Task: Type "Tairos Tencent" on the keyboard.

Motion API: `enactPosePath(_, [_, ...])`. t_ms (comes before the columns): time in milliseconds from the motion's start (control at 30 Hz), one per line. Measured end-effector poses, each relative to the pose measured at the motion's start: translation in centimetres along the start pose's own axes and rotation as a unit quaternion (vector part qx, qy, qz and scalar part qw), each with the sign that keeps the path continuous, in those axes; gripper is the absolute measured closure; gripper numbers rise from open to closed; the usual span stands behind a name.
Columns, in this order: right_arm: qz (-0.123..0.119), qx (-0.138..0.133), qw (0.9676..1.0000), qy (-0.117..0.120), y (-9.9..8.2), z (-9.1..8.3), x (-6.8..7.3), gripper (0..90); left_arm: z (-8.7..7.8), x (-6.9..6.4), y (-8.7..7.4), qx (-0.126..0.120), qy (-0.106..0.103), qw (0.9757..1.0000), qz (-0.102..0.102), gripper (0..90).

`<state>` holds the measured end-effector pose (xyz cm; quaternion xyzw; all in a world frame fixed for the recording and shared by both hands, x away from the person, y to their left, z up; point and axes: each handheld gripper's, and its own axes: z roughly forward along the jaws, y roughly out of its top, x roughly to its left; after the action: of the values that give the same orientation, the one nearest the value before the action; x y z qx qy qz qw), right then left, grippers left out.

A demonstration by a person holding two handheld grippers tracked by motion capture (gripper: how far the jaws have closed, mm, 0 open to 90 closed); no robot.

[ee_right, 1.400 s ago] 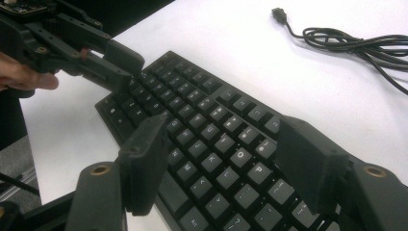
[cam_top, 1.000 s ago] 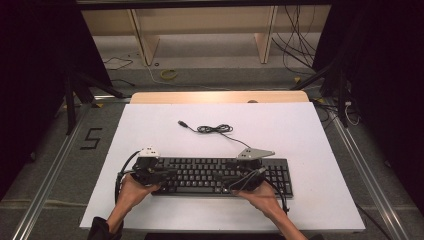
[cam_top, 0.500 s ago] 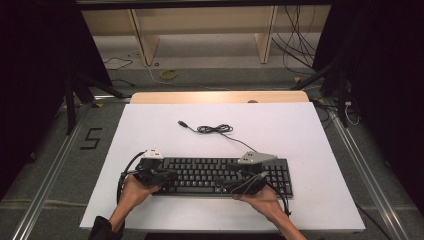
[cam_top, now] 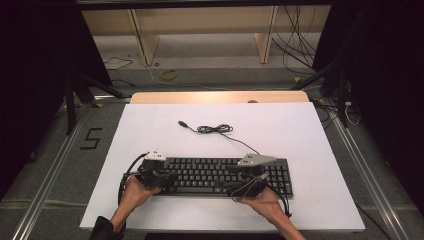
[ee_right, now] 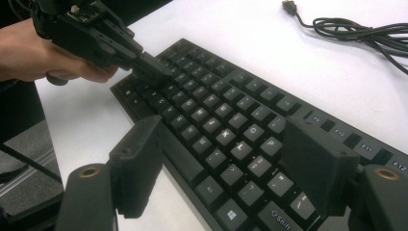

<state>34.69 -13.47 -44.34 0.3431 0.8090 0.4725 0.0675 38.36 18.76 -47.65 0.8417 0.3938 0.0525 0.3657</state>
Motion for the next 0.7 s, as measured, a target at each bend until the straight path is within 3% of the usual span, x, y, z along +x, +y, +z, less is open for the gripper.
enactPosePath(333, [0.002, -0.004, 1.0, -0.004, 0.0, -0.4, -0.2, 32.0, -0.3, -0.1, 0.1, -0.009, 0.004, 0.9999, -0.002, 88.9])
enactPosePath(700, [0.003, -0.007, 1.0, -0.005, 0.2, -0.5, -0.2, 32.2, -1.5, -0.2, 0.2, -0.035, -0.012, 0.9991, -0.02, 72.8])
